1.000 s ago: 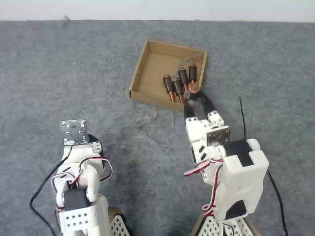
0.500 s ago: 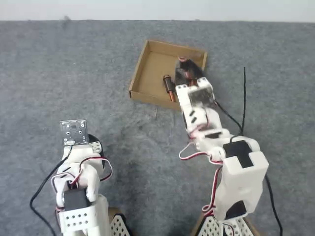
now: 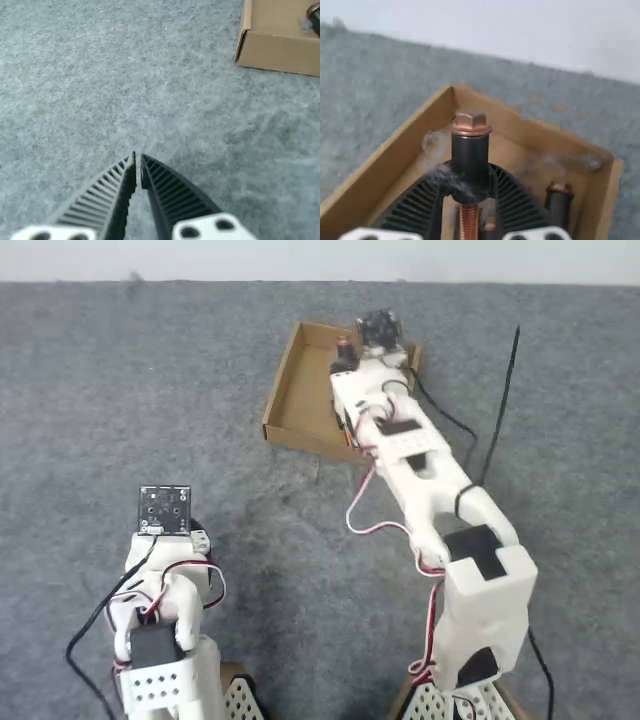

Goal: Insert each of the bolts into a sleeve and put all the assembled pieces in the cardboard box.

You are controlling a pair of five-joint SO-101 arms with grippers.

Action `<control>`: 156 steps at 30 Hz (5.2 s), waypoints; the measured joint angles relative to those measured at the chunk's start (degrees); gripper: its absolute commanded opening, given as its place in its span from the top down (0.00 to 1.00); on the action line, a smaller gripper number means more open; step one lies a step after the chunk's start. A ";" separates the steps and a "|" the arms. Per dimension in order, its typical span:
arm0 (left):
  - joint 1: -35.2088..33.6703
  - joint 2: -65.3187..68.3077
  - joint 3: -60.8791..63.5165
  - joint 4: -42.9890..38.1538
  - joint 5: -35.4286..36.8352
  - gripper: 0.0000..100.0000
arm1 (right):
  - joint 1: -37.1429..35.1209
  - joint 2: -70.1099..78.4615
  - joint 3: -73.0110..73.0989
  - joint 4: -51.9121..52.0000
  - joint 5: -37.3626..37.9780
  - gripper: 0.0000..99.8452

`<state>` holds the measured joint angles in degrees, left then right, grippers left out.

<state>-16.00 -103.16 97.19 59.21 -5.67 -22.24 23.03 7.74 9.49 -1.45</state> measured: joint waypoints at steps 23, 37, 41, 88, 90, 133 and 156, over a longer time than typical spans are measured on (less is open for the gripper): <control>0.00 0.00 0.00 0.00 -0.09 0.99 | -2.64 25.49 -48.88 55.91 -0.18 0.89; 0.00 0.00 0.00 0.00 -0.09 0.99 | -2.64 20.92 -50.11 64.35 -0.44 0.99; 0.00 0.00 0.00 0.00 -0.09 0.99 | -2.64 17.67 -50.11 69.71 -2.99 0.99; 0.00 0.00 0.00 1.23 -0.09 0.99 | 5.19 -100.66 60.92 50.90 -2.20 0.99; 0.00 0.00 0.00 1.23 -0.09 0.99 | 8.88 -106.37 65.76 47.47 0.35 0.99; 0.00 0.00 0.00 1.23 -0.09 0.99 | 20.31 -113.49 88.09 48.44 2.46 0.99; 0.00 0.00 0.00 3.69 -0.09 0.99 | 20.31 -125.89 88.00 63.74 2.46 0.99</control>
<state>-16.00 -103.16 97.19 62.90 -5.76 -1.93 -102.86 95.74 73.23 1.01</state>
